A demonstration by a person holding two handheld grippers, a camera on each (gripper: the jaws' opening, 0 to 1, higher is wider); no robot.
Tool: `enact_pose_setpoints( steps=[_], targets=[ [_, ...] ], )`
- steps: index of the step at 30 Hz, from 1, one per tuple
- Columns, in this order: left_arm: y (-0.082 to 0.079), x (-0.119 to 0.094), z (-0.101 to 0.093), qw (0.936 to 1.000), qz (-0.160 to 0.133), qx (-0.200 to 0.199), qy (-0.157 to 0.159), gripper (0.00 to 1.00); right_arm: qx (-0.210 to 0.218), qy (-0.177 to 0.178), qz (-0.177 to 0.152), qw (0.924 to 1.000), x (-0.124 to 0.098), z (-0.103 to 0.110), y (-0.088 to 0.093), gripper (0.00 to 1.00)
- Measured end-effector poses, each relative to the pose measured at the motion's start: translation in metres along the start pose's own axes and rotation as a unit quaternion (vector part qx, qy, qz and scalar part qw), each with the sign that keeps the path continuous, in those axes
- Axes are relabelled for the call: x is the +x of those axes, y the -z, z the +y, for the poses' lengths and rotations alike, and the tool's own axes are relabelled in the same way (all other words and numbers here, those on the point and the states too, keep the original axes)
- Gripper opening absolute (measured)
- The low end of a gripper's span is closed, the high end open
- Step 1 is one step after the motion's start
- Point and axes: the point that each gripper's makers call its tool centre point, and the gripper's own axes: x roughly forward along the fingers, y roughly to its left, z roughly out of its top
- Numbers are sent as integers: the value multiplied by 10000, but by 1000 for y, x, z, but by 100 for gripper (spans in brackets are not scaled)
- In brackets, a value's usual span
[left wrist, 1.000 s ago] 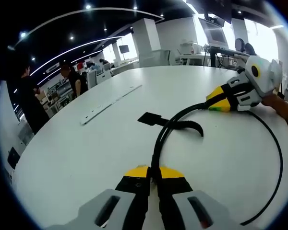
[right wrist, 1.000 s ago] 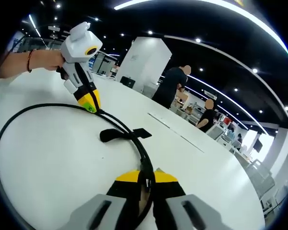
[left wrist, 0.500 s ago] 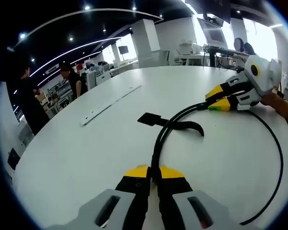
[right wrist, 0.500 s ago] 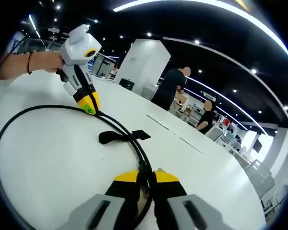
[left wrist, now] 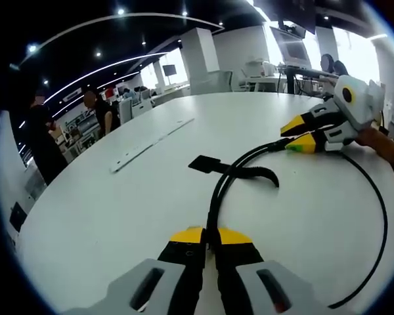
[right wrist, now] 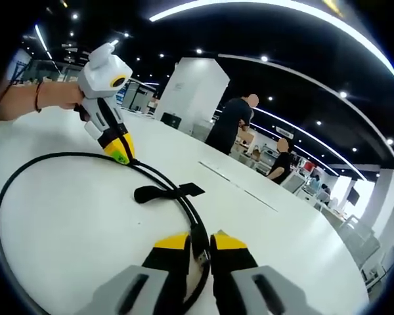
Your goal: Find the charging cable on the desk, coil it up and secure with Velcro.
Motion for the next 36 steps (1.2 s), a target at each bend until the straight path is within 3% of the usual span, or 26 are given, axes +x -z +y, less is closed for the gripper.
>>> enact_pose_setpoints(
  steps=[28,36],
  targets=[
    [-1,-3,-1,9998,-127,-108,147,6,390,-82,-341,9986,-4,-2,-12,15],
    [-1,-3,-1,9996,-182,-115,170,6,-145,-313,-252,9991,2,4,-17,15]
  ],
)
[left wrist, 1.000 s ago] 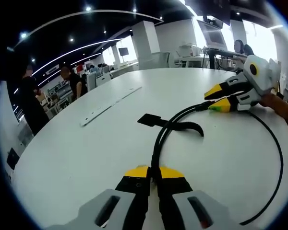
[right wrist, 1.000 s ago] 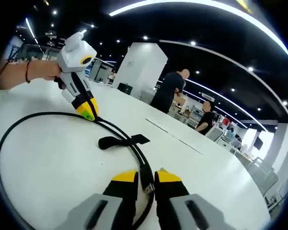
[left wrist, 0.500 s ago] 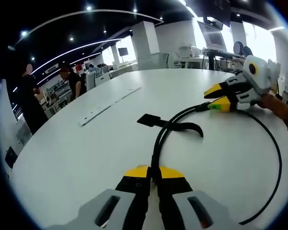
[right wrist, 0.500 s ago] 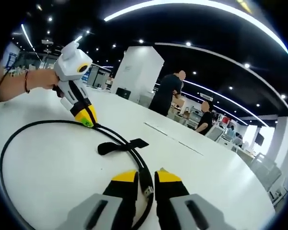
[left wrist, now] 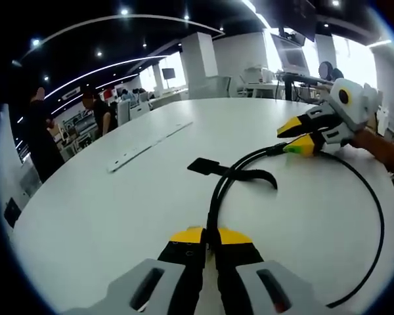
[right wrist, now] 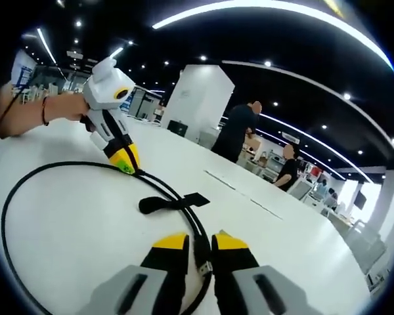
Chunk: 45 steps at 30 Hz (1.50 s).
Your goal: Find the charging cable on the desk, coil it up and secure with Velcro.
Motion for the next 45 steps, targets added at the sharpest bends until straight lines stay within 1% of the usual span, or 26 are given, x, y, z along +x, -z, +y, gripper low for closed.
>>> enact_pose_setpoints(
  steps=[6,13,20,22,28,31,36,45],
  targets=[
    [-1,1,1,10000,-31,-20,23,6,-233,-162,147,9995,6,3,3,16],
    [-1,1,2,10000,-51,-14,26,6,-457,-330,212,9982,12,7,-1,16],
    [-1,2,2,10000,-79,-19,38,6,-778,-473,260,9955,19,11,-4,16],
    [-1,2,2,10000,-78,-21,35,6,-811,-510,263,9951,21,12,-4,16],
    [-1,3,1,9999,-96,-43,53,6,-1100,-673,327,9911,29,19,-1,18],
    [-1,3,1,9999,-95,-30,54,7,-1212,-701,348,9895,32,19,1,18],
    [-1,4,1,9999,-100,-26,57,7,-1293,-754,322,9882,36,19,0,18],
    [0,5,0,9999,-97,-8,58,7,-1500,-823,199,9851,41,26,-5,18]
  ],
)
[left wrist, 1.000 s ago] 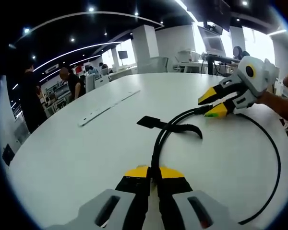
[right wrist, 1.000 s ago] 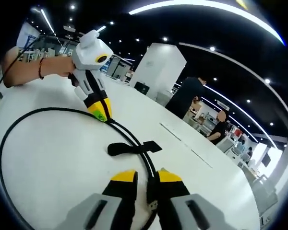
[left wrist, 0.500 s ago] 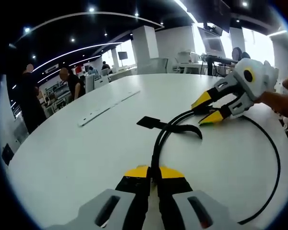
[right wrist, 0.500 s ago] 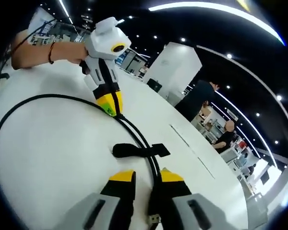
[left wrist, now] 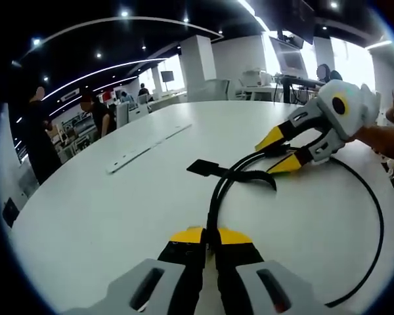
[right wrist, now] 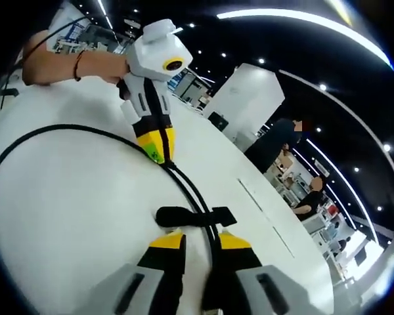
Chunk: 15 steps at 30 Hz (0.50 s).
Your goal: Find the charging cable on the desk, coil it up and secure with Velcro.
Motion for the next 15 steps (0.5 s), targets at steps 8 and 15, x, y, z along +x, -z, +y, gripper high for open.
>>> enact_pose_setpoints(
  steps=[8,15],
  targets=[
    [0,0,0,10000,3,21,-1,7,-57,13,-79,10000,4,1,-4,18],
    [0,0,0,10000,-3,28,4,7,-59,19,-147,9999,9,3,-10,18]
  ],
)
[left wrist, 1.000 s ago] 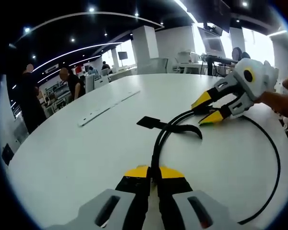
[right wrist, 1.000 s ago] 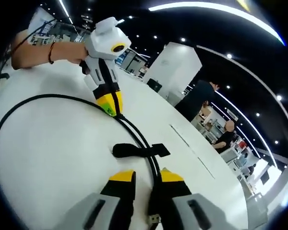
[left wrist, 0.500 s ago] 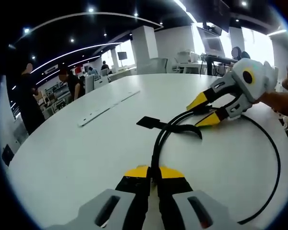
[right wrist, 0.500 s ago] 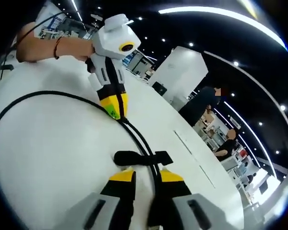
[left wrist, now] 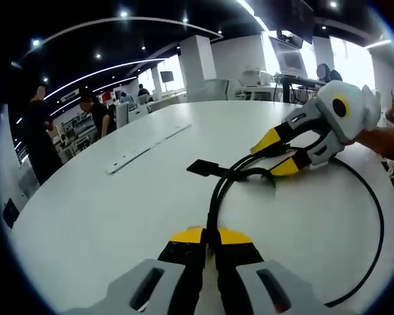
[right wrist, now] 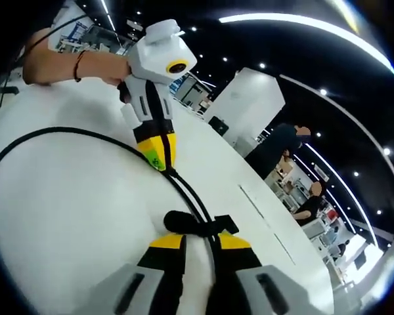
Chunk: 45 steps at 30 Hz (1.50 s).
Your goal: Find the charging cable on the desk, coil it up and secure with Velcro.
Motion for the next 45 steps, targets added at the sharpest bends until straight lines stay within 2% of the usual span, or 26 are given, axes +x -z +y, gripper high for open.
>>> enact_pose_setpoints(
  steps=[17,26,45],
  targets=[
    [0,0,0,10000,-6,10,5,7,-154,169,-192,9996,2,-8,-17,14],
    [-1,0,0,10000,-13,16,11,7,-315,173,-313,9989,2,-9,-29,8],
    [0,0,0,10000,-11,32,9,7,-537,202,-181,9982,-3,-15,-26,5]
  ],
)
